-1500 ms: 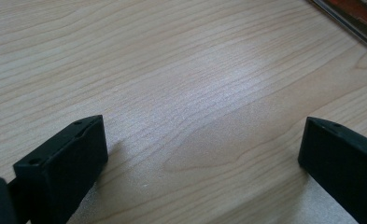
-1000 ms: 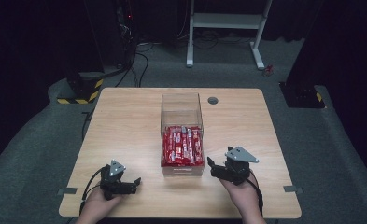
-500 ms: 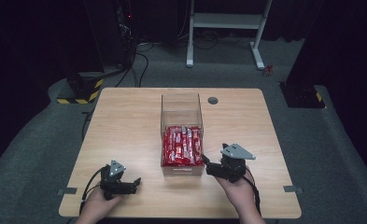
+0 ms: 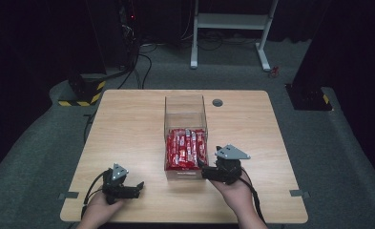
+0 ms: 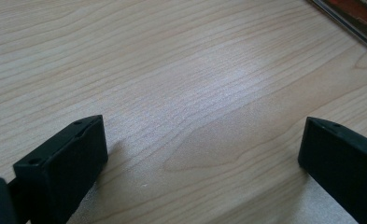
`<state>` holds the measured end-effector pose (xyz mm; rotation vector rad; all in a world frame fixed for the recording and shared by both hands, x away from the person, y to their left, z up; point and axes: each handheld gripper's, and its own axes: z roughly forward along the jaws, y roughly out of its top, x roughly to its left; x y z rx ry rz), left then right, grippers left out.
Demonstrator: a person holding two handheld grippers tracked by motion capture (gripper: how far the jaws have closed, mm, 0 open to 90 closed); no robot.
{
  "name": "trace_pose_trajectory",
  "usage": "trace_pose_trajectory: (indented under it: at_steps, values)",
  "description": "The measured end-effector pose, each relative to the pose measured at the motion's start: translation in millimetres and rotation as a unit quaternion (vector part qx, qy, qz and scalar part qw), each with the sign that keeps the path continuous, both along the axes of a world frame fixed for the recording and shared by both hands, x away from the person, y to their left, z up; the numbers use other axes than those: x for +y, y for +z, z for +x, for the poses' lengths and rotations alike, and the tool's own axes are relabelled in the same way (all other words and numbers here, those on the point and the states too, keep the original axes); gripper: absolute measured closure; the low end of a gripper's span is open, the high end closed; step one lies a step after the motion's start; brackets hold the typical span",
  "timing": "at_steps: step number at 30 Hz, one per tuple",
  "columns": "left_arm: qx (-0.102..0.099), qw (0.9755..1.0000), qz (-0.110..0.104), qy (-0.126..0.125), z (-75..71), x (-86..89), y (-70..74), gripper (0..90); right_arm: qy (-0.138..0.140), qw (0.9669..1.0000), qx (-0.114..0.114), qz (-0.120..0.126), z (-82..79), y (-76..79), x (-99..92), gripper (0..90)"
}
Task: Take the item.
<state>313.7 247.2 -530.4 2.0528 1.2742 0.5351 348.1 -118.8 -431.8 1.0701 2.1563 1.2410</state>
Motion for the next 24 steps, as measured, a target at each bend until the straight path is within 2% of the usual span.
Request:
trace_pose_trajectory:
  at_steps: [7,10,13,14,16,18,21,24]
  values:
    - [0.0,1.0,0.0,0.0,0.0,0.0,0.0,1.6,0.019,0.9997,0.016,0.005,4.7,-1.1,9.0,29.1]
    - [0.0,1.0,0.0,0.0,0.0,0.0,0.0,1.6,0.018,0.9997,0.018,0.007,6.8,-2.7,10.4,32.9]
    - [0.0,1.0,0.0,0.0,0.0,0.0,0.0,1.6,0.016,0.9997,0.015,0.008,8.7,-3.8,11.0,42.1]
    - [0.0,1.0,0.0,0.0,0.0,0.0,0.0,1.6,0.006,0.9997,0.02,0.008,9.5,-4.3,10.7,48.7]
    - [0.0,1.0,0.0,0.0,-0.1,0.1,0.0,1.6,0.003,0.9995,0.026,0.015,10.6,-6.6,10.6,54.8]
    - [0.0,1.0,0.0,0.0,-0.1,0.1,0.0,1.6,0.002,0.9995,0.028,0.015,10.9,-11.2,11.9,56.9]
    - [0.0,1.0,0.0,0.0,-0.1,0.0,0.0,1.6,-0.002,0.9992,0.025,0.03,8.2,-15.5,11.9,61.3]
    - [0.0,1.0,0.0,-0.001,-0.1,0.0,0.0,1.6,0.006,0.9995,0.024,0.019,7.1,-16.0,13.2,64.1]
